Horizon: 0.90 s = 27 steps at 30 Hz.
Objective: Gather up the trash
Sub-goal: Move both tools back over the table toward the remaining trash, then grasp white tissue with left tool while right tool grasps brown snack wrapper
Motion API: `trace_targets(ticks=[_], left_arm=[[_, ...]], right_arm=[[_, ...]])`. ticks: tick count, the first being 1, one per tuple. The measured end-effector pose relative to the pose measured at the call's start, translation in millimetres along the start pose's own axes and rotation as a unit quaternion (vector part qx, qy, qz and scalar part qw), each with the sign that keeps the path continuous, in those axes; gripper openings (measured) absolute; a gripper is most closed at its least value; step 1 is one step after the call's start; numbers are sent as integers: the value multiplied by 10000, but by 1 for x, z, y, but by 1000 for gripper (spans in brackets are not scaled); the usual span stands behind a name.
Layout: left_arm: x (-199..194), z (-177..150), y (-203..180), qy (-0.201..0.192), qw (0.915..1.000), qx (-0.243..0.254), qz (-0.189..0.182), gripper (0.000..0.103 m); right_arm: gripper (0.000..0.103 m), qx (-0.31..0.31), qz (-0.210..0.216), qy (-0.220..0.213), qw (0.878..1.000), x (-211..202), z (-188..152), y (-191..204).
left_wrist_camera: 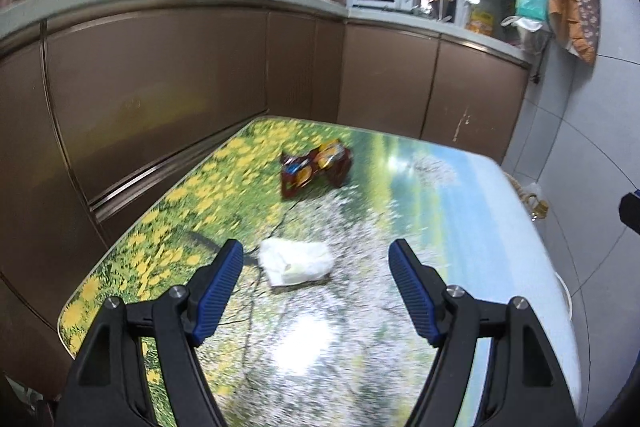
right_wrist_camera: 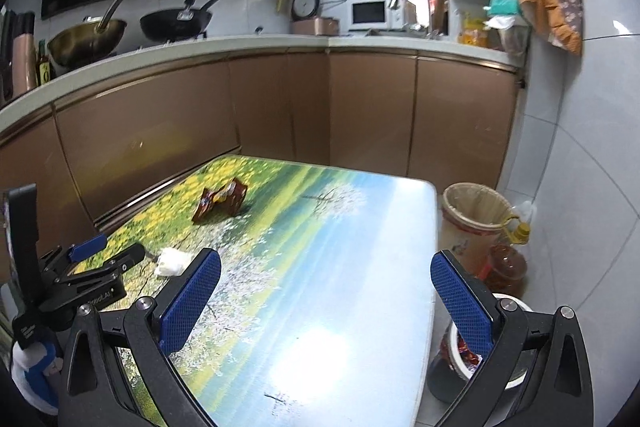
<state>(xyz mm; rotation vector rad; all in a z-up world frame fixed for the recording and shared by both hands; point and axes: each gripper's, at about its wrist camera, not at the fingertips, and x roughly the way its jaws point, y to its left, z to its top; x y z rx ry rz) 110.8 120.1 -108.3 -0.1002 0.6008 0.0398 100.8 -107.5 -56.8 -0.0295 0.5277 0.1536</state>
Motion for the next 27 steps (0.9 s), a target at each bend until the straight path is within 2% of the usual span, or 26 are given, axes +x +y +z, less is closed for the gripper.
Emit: trace_targets(ticks=[9,15,22,27], left_arm=[[54,-13,59,645,9969,-335,-318,74],[82,-13,60,1019,9916,-333,-730,74],[110,-5,50,1348,9877,-152,-781,73],[122,-7,39,1509,9848,106,-858,47]], right_arm=[[103,-262,337,529,9977,63,-5,24],[103,-390,650,750,9943,105,-2,40],[103,-420,1128,919,9885,154,14,64],[103,-466,1398,987,9841,192,25,85]])
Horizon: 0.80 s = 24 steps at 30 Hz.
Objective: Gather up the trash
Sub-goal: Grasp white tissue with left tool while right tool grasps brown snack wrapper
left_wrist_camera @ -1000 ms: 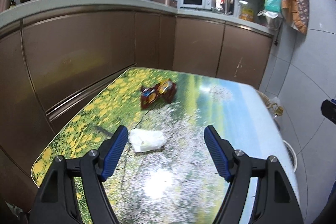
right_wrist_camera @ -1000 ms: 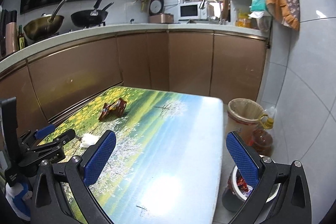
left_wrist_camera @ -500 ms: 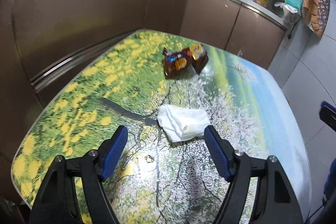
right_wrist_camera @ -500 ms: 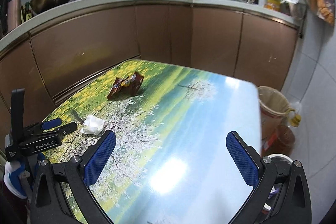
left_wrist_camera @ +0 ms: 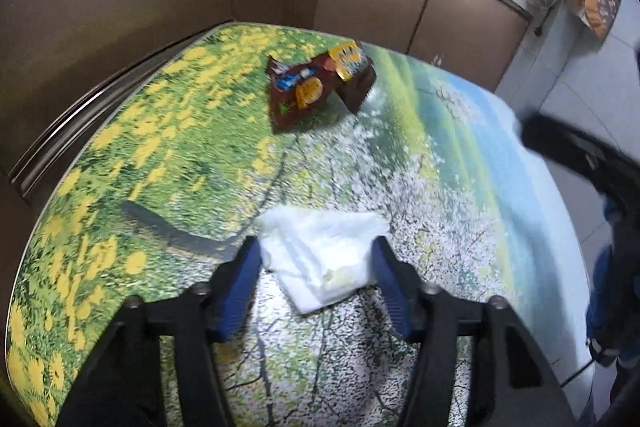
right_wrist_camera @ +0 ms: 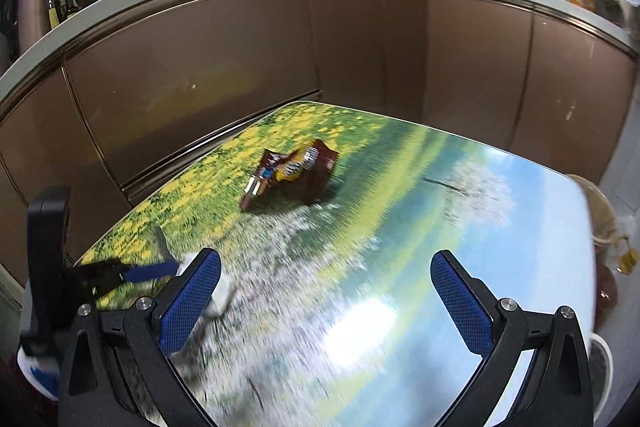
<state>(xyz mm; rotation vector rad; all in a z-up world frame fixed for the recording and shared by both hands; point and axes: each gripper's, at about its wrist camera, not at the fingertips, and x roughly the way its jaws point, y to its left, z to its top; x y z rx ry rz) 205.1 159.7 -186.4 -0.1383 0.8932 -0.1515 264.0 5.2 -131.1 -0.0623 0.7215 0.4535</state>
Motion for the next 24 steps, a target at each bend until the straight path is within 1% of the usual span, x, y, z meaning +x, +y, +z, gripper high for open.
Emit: trace_targets(ticks=[2,4,5,6,7,8,9,11,14,19,20,22,23,24], left_arm=[[1,-1,-4,-21,9999,104,-37,39],[2,-3,-7,-37,9998,178,-48,33],[3,-3,-9,-42,9998,211,-48,26],[3,-4,-11,-45,9997,246,-49,17],[3,-4,-12,-31,9996,263,-71,13],[4,-4,-12,-18,9996,254,-107,6],[4,-3,-10,-9,9996,218,-150,3],[4,-2,-5,-6,9997,101,-243,1],[3,-2,3,-14,9993,-85,-360,0],[2,-1,2,-38,9990,-122,-427,0],[1,-1,2,-49,9990,-118,-440,0],[1,-1,2,-79,9987,-118,-483,0],[0,0,2,-95,9987,-127,-492,0],[0,0,2,-111,9986,-137,-502,0]], right_arm=[[103,4,66,37,10000,14,7,3],[103,12,145,77,9999,29,13,5],[102,27,184,104,9998,38,18,6],[100,43,219,138,9997,47,23,7],[98,70,254,170,9995,55,27,7],[92,126,296,206,9993,64,31,7],[86,203,339,248,9989,72,35,6],[82,371,386,332,9980,90,42,2],[81,582,422,432,9965,113,50,-3],[81,884,525,525,9933,138,59,-9],[79,941,545,550,9925,143,60,-10],[65,1020,615,605,9910,150,62,-10],[52,1074,662,646,9899,153,62,-11],[45,1136,711,677,9887,156,61,-13]])
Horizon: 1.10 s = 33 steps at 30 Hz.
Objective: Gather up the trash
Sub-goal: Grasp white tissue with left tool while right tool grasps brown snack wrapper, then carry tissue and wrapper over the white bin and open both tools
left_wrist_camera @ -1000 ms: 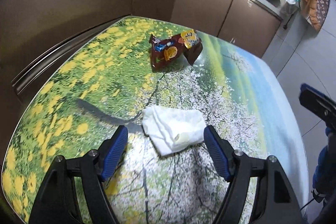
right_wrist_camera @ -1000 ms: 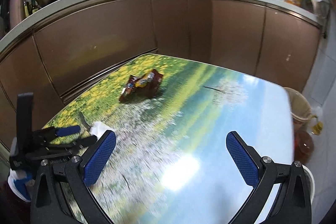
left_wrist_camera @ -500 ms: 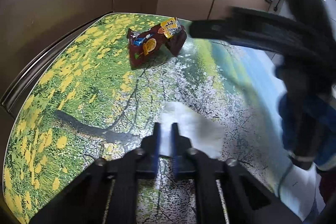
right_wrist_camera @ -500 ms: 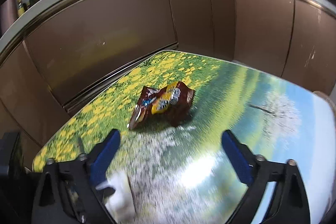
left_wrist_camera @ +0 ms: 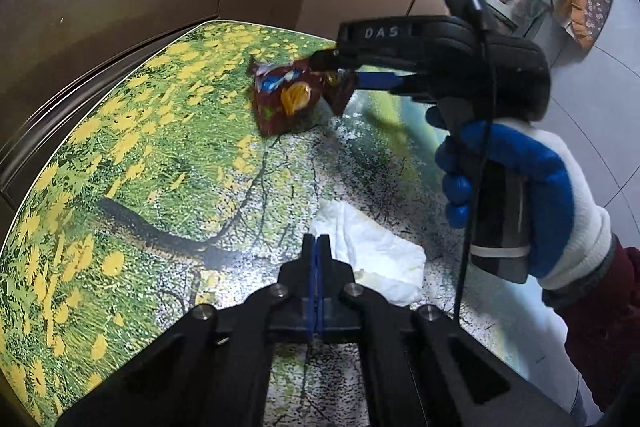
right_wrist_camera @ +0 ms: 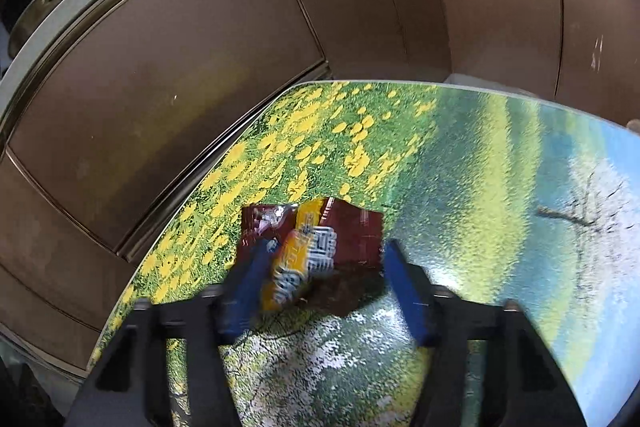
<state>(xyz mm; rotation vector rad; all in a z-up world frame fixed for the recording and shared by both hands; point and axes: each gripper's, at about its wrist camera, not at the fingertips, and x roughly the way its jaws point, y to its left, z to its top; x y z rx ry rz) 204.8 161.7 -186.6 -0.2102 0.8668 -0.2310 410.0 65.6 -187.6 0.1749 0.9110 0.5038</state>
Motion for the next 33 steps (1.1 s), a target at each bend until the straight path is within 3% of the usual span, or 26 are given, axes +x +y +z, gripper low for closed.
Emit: trace_targets(ticks=[1,3,11,19,33], left_arm=[[-1,0,0,-26,10000,-7,-26,0],[-6,-1,0,-88,10000,-4,-42,0],[-27,-2,3,-550,9984,7,156,0],[-59,-2,-1,-744,9968,46,275,0],[-122,-1,-36,-1049,9918,432,593,0]], right_arm=[[40,31,36,5,10000,0,0,-1],[21,10,69,-17,10000,-2,-2,-1],[18,-75,189,-327,9993,-45,-17,-3],[18,-217,113,-720,9971,-118,-38,-7],[18,-235,19,-1119,9934,-238,-112,-21]])
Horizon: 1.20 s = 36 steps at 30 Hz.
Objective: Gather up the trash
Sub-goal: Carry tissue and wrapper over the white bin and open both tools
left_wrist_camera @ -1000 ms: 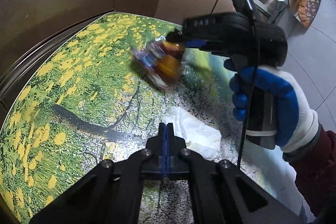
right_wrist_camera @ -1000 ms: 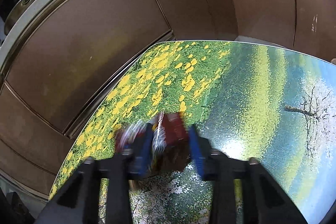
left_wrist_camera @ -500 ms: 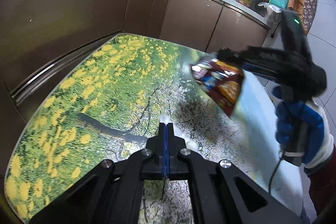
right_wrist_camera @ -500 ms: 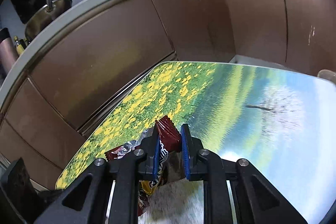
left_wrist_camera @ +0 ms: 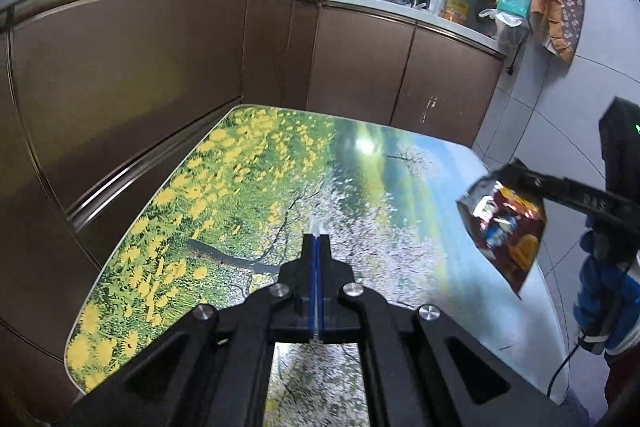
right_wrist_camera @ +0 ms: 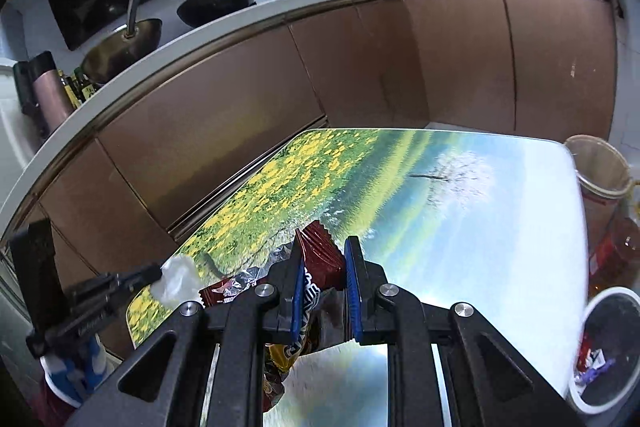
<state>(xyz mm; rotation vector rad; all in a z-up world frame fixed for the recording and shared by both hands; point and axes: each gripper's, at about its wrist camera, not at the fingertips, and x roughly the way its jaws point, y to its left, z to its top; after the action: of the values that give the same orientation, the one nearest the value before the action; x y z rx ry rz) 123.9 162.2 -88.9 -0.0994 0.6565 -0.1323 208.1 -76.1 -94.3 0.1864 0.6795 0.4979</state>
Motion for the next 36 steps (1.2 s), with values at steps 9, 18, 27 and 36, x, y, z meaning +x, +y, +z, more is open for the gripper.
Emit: trace_targets(ticks=[9,18,27,36], left_arm=[[-23,15,-51,-140,9989,423,-132,0],[-4,38,-153,-104,9914,1032,-796,0],[55,53,-314,186,9649,1831,-1874,0],[143,34,-450,897,9426,1987,-2529,0]], right_arm=[[18,151,-281,-463,9984,-81,-20,-28],[18,627,-1415,-974,9831,-160,-43,-109],[18,1048,-2732,-1162,9491,-198,-66,-196],[18,1441,-3600,-996,9164,-193,-78,-276]])
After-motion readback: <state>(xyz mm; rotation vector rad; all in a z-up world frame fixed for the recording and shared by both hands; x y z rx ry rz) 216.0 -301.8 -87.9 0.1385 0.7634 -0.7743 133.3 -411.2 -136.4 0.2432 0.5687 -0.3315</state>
